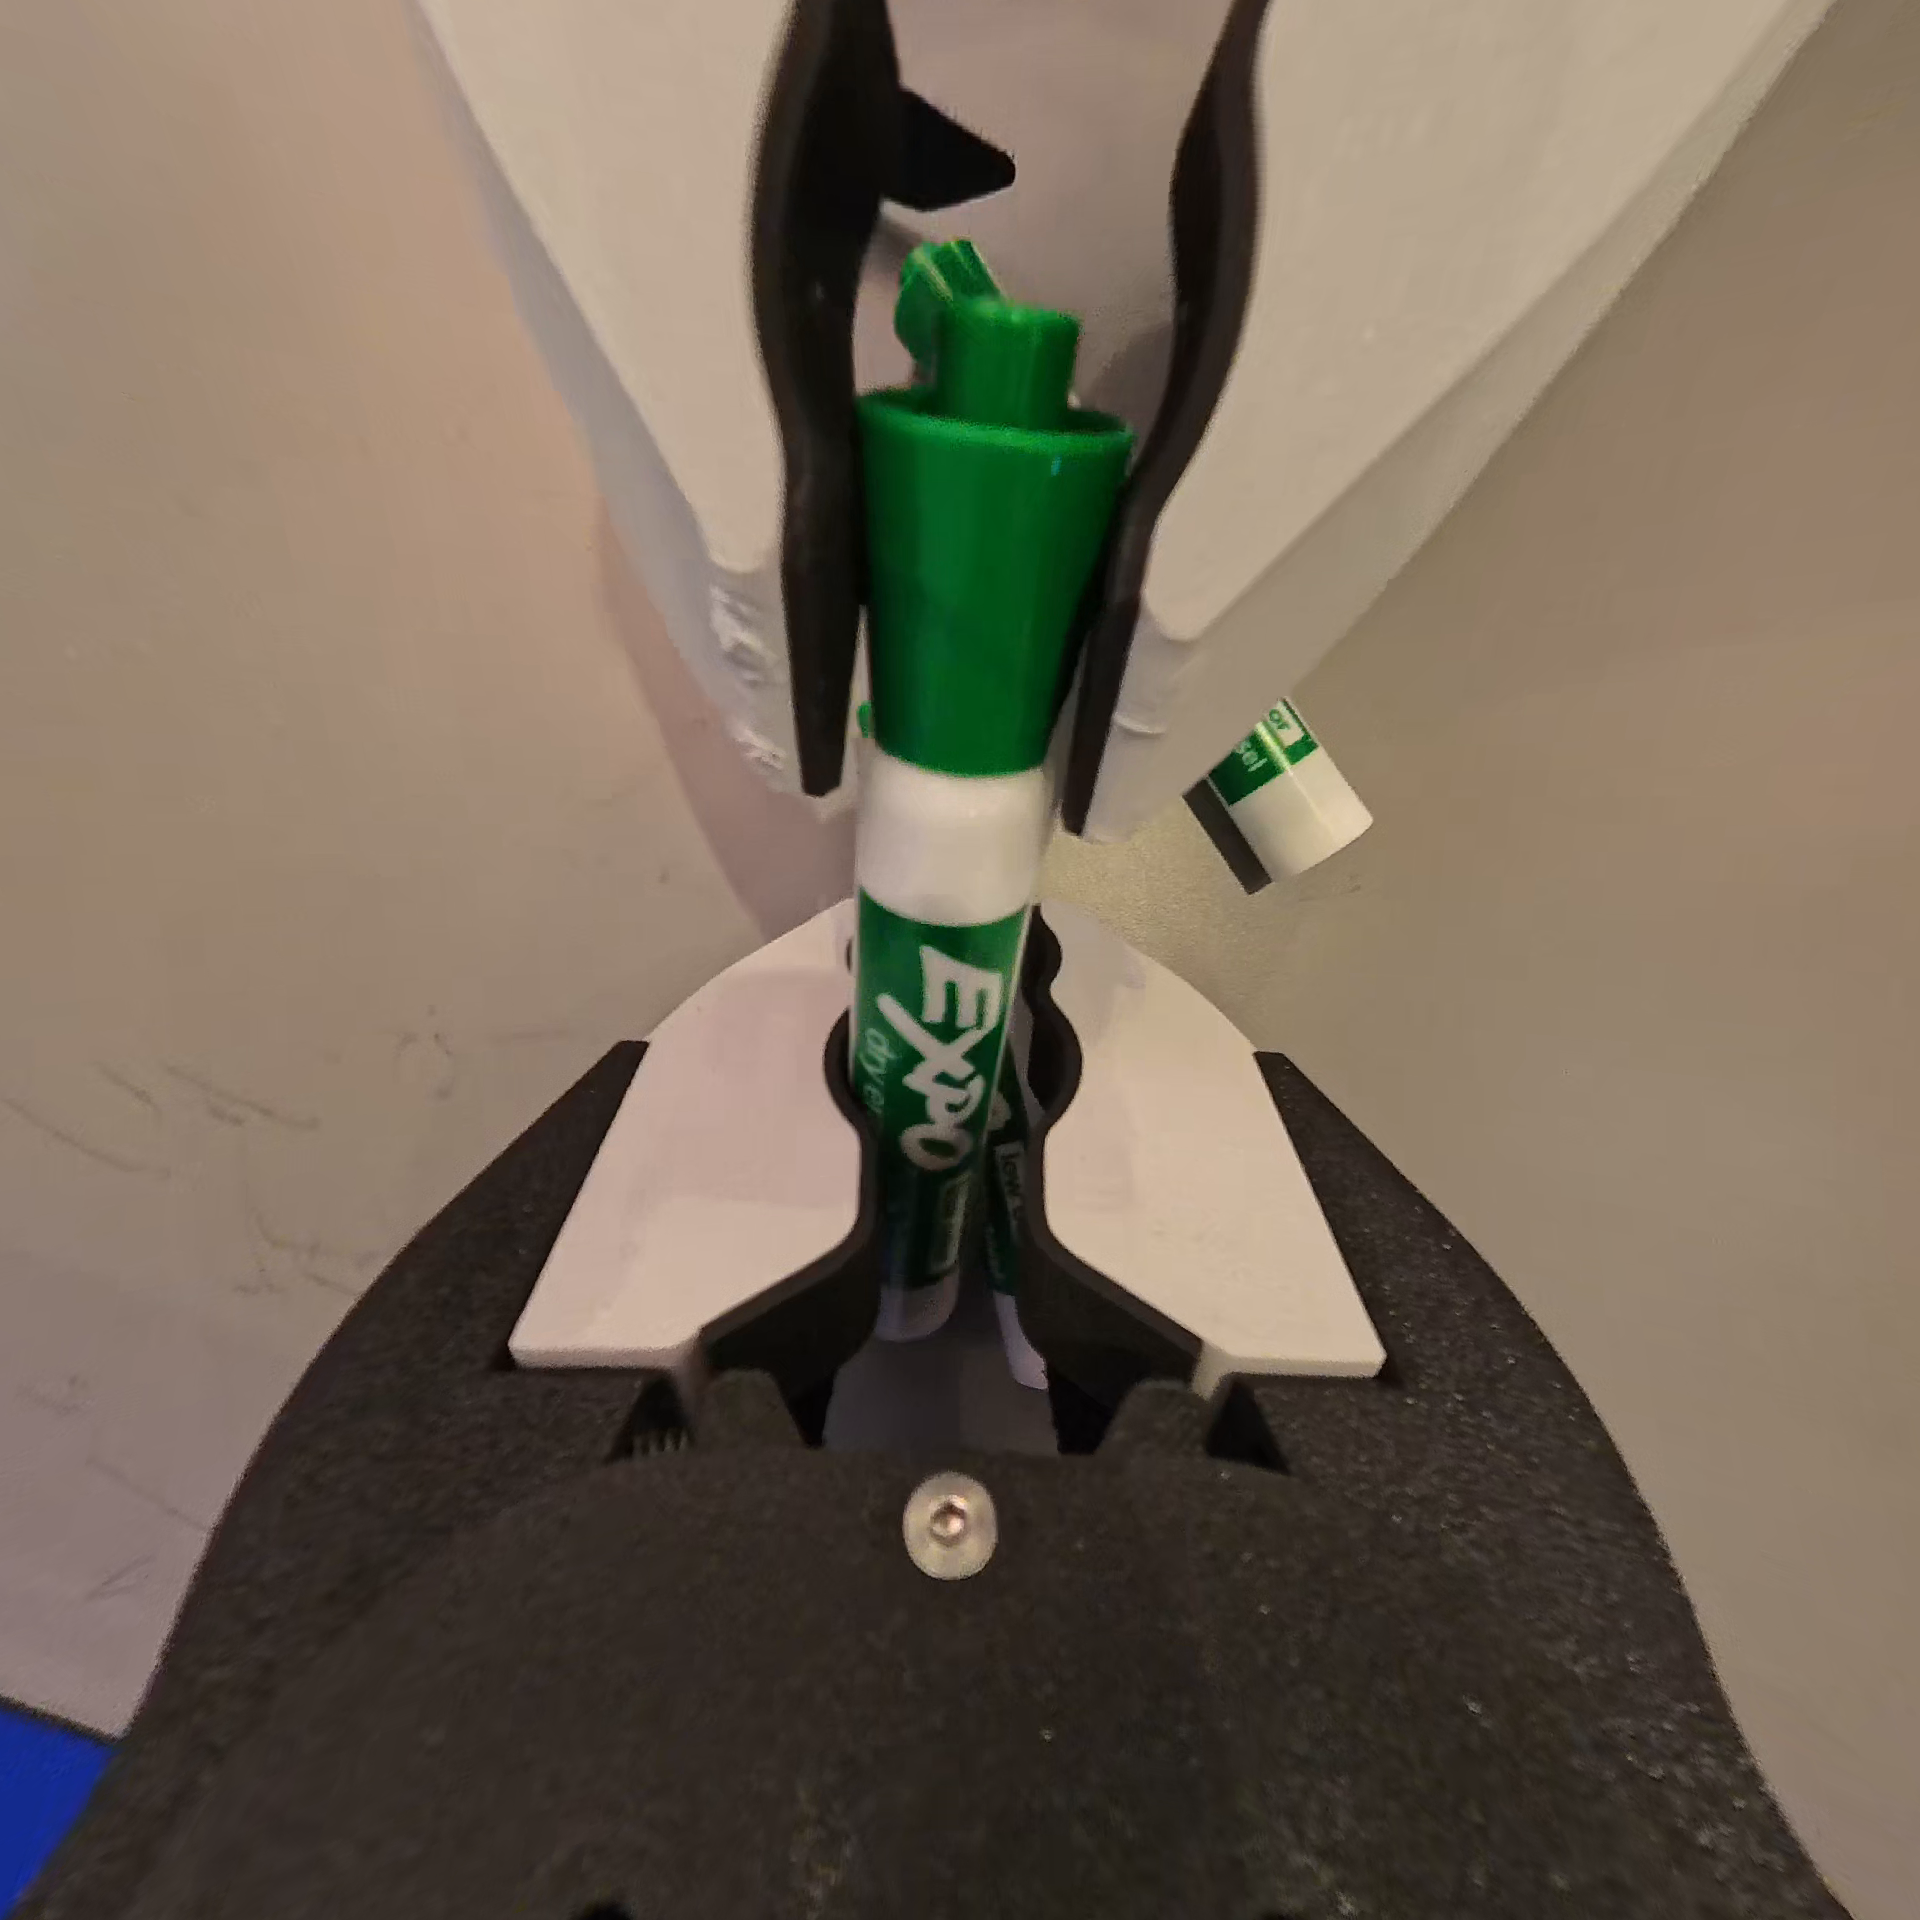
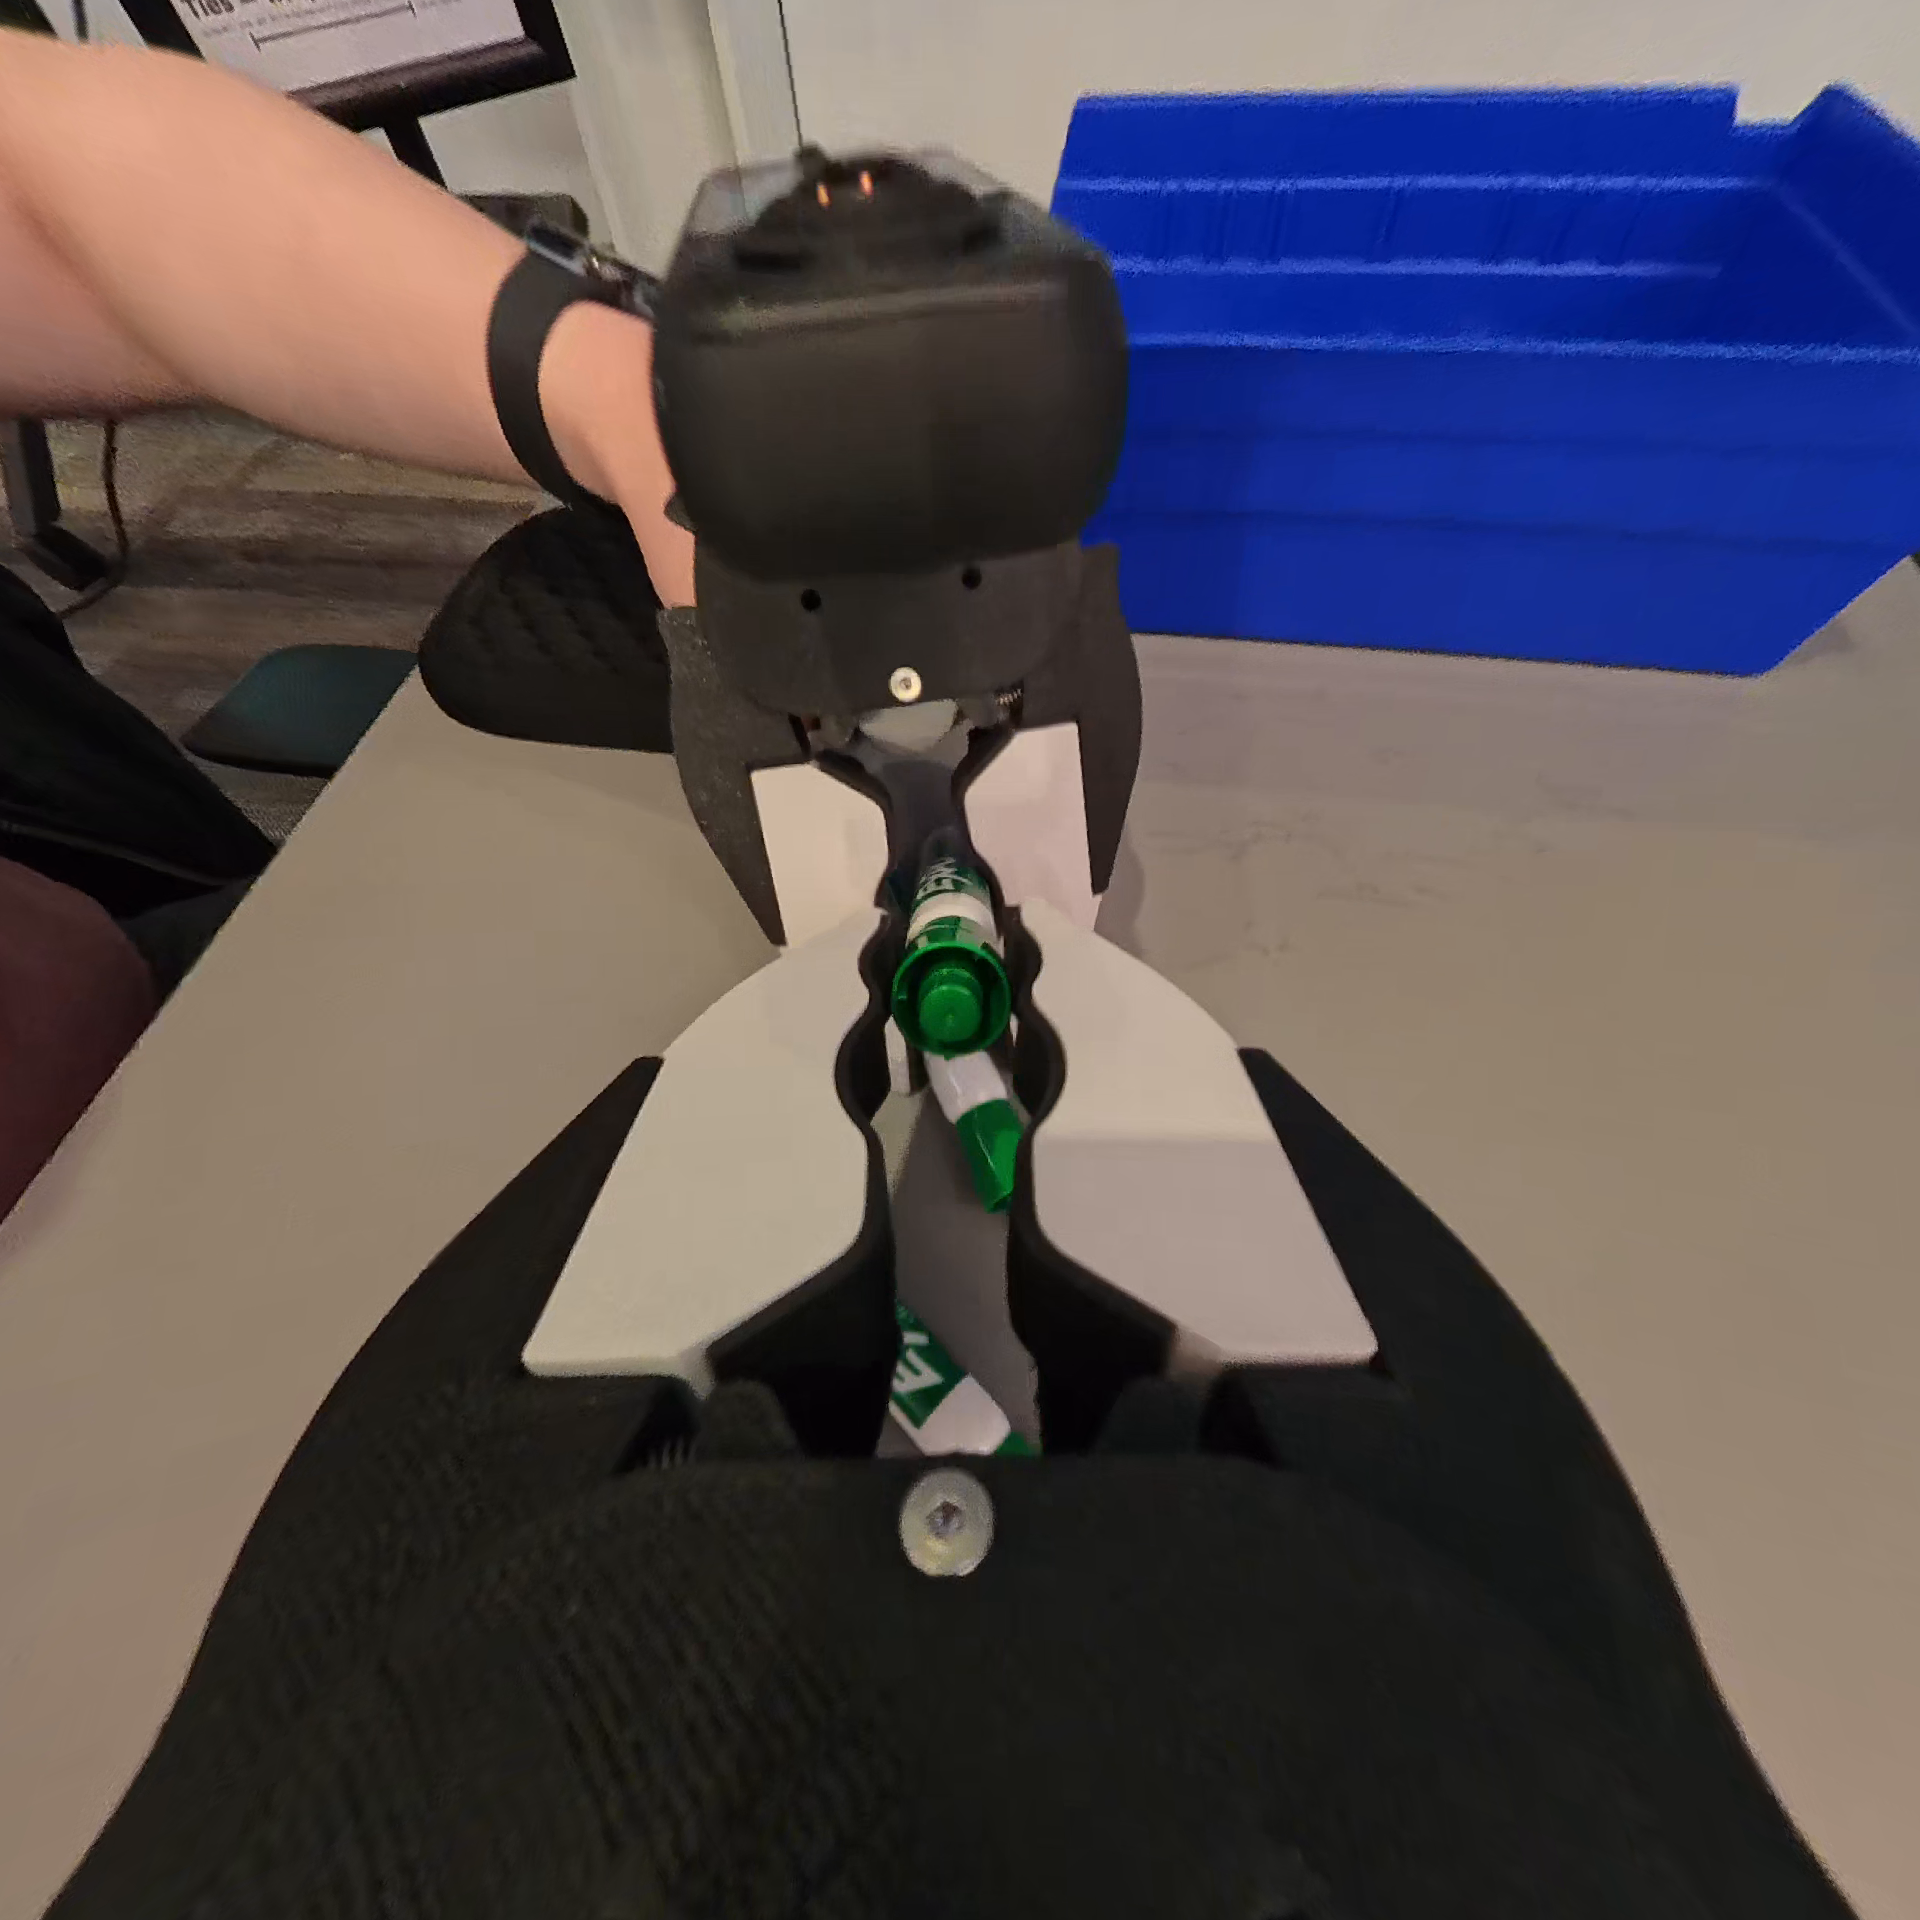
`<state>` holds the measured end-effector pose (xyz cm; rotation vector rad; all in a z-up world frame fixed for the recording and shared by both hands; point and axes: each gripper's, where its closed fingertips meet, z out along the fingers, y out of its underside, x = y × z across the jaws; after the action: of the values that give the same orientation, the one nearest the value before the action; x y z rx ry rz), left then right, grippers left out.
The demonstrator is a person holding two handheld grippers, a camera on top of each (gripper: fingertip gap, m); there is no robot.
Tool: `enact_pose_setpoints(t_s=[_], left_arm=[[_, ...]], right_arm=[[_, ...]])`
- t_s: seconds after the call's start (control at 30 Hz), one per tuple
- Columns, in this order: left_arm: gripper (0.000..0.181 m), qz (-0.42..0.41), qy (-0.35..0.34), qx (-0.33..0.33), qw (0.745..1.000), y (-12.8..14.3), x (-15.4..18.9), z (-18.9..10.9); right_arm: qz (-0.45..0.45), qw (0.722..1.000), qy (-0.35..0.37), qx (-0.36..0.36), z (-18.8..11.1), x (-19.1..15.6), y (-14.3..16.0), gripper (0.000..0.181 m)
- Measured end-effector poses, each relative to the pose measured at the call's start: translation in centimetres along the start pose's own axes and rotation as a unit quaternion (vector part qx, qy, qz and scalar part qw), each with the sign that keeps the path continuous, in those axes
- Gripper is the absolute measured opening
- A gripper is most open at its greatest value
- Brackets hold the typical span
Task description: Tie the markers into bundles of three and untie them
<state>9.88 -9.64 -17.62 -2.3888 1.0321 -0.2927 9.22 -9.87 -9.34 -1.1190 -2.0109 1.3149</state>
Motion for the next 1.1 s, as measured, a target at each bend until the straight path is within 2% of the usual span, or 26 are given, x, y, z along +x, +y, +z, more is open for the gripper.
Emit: enact_pose_setpoints(t_s=[0.3,0.37,0.53,0.6,0.67,0.8,0.9,1.1], left_arm=[[0.028,-0.004,0.001,0.009,1.000,-0.1,-0.1,0.1],[0.020,-0.005,-0.003,0.014,1.000,-0.1,-0.2,0.1],[0.019,-0.016,0.008,0.022,1.000,-0.2,-0.2,0.0],[0.019,-0.014,0.007,0.025,1.000,-0.2,-0.3,0.0],[0.019,-0.015,0.004,0.028,0.999,-0.2,-0.3,0.0],[0.019,-0.017,0.006,0.035,0.999,-0.2,-0.3,0.0],[0.019,-0.017,0.008,0.036,0.999,-0.2,-0.3,0.0],[0.019,-0.018,0.009,0.039,0.999,-0.1,-0.3,0.0]], right_arm=[[0.034,0.999,-0.014,0.036,0.3,0.3,-0.2,0.021],[0.040,0.998,-0.017,0.036,0.4,0.3,-0.1,0.021],[0.038,0.998,-0.005,0.045,0.5,0.7,-0.2,0.022],[0.036,0.999,-0.011,0.031,0.3,0.7,0.4,0.038],[0.025,0.999,-0.032,-0.007,-0.1,0.4,2.0,0.030],[0.016,0.993,-0.031,-0.111,0.2,0.7,6.6,0.028],[0.028,0.991,-0.026,-0.129,0.8,1.1,7.0,0.022],[0.035,0.986,-0.037,-0.157,1.5,1.2,7.6,0.021]])
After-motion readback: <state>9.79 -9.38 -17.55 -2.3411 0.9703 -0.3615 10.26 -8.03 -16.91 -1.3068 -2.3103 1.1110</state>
